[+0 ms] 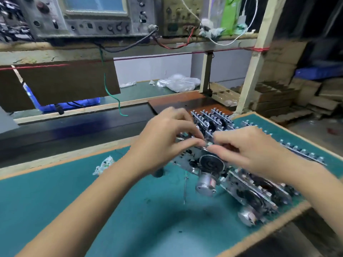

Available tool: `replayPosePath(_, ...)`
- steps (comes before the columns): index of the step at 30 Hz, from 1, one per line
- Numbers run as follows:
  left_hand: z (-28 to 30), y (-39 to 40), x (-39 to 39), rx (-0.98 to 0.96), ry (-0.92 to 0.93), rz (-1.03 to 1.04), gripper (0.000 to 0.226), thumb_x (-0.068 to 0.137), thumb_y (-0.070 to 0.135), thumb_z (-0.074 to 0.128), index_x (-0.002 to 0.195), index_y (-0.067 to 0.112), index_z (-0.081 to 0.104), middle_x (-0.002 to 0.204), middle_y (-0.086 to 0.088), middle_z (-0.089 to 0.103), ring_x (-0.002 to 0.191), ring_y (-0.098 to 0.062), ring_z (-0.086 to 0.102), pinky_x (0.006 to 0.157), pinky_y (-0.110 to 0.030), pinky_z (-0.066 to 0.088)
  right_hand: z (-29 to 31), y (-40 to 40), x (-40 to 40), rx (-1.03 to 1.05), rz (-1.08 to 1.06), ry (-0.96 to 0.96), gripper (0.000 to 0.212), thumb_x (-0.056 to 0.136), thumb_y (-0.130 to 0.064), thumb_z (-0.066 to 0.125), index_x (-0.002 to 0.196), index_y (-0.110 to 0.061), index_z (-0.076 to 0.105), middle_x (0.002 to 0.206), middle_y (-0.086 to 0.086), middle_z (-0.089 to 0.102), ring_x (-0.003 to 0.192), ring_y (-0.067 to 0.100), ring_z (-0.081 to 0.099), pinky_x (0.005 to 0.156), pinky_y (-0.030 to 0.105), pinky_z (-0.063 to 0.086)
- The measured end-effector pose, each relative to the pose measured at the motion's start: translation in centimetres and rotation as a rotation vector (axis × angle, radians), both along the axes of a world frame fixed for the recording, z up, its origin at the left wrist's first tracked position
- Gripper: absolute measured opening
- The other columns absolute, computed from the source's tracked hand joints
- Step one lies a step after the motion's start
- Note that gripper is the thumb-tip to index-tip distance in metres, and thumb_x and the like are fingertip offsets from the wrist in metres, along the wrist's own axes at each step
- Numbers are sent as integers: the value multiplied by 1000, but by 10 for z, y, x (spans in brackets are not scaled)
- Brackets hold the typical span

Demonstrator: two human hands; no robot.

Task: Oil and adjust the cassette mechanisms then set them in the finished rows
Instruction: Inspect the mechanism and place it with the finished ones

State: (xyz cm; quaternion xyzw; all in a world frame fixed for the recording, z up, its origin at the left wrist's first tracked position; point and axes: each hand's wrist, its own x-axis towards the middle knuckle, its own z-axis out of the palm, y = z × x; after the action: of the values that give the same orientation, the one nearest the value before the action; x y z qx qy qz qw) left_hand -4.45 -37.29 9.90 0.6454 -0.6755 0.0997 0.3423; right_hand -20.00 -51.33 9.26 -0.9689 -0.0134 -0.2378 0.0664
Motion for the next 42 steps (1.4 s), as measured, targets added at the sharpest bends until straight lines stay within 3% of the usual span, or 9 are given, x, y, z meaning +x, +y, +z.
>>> replayPosePath(5, 31, -92, -42, -54, -53, -128, 15, 84, 34, 68, 91, 22, 74, 90, 5, 58, 89, -16, 52, 76, -35, 45, 33, -62, -61, -54, -194, -73, 34, 91, -42, 40, 62, -25, 40, 47, -8, 33, 50, 3, 36, 51, 13, 29)
replayPosePath(10, 34, -178, -91, -107, -82, -95, 23, 91, 41, 58, 102, 25, 71, 103, 2, 60, 99, -15, 48, 77, -27, 38, 47, -116, -111, -159, -446, -58, 38, 95, -38, 48, 62, -27, 33, 45, -8, 34, 43, 10, 34, 52, 28, 30)
replayPosePath(16, 0, -238, -134, 98, -161, -209, 44, 100, 37, 43, 139, 17, 45, 138, -4, 47, 128, -19, 38, 101, -28, 32, 14, -163, -152, -247, -736, -10, 36, 93, -23, 55, 65, -16, 33, 52, -2, 38, 52, 27, 44, 51, 39, 37)
replayPosePath(21, -41, -265, -151, 349, -140, -256, 55, 102, 37, 38, 148, 9, 27, 151, -10, 30, 139, -21, 25, 109, -28, 18, -29, -190, -164, -305, -788, 34, 26, 88, -16, 64, 68, -6, 52, 63, 16, 59, 56, 36, 61, 47, 38, 41)
replayPosePath(26, -85, -276, -154, 552, -96, -149, 60, 102, 46, 29, 150, 11, 22, 157, -9, 22, 142, -22, 23, 112, -34, 21, -80, -214, -150, -135, -866, 237, 25, 98, -36, 45, 82, -17, 51, 90, 10, 65, 88, 30, 61, 65, 35, 36)
replayPosePath(29, -92, -281, -151, 574, -121, -110, 63, 101, 50, 24, 151, 13, 20, 157, -9, 22, 142, -23, 24, 111, -35, 21, -86, -227, -146, 48, -807, 269, 29, 98, -35, 45, 75, -18, 42, 79, 11, 61, 82, 32, 57, 64, 36, 30)
replayPosePath(34, -95, -284, -153, 610, -191, -97, 63, 101, 53, 16, 153, 19, 7, 161, -5, 7, 146, -20, 11, 115, -37, 15, -83, -231, -151, 227, -765, 273, 32, 99, -34, 44, 74, -13, 48, 69, 5, 55, 73, 26, 51, 62, 36, 31)
replayPosePath(39, -96, -287, -152, 623, -202, -98, 62, 100, 53, 13, 153, 22, 3, 161, -2, 2, 147, -18, 5, 117, -37, 12, -78, -225, -147, -75, -875, 380, 29, 99, -44, 37, 87, -19, 47, 88, 9, 63, 87, 32, 59, 61, 34, 31)
replayPosePath(42, -92, -283, -152, 581, -146, -104, 61, 101, 52, 19, 153, 20, 15, 160, -2, 9, 146, -18, 11, 117, -39, 15, -63, -216, -147, -273, -954, 425, 39, 95, -54, 36, 105, -17, 47, 103, 5, 65, 93, 28, 62, 63, 32, 35)
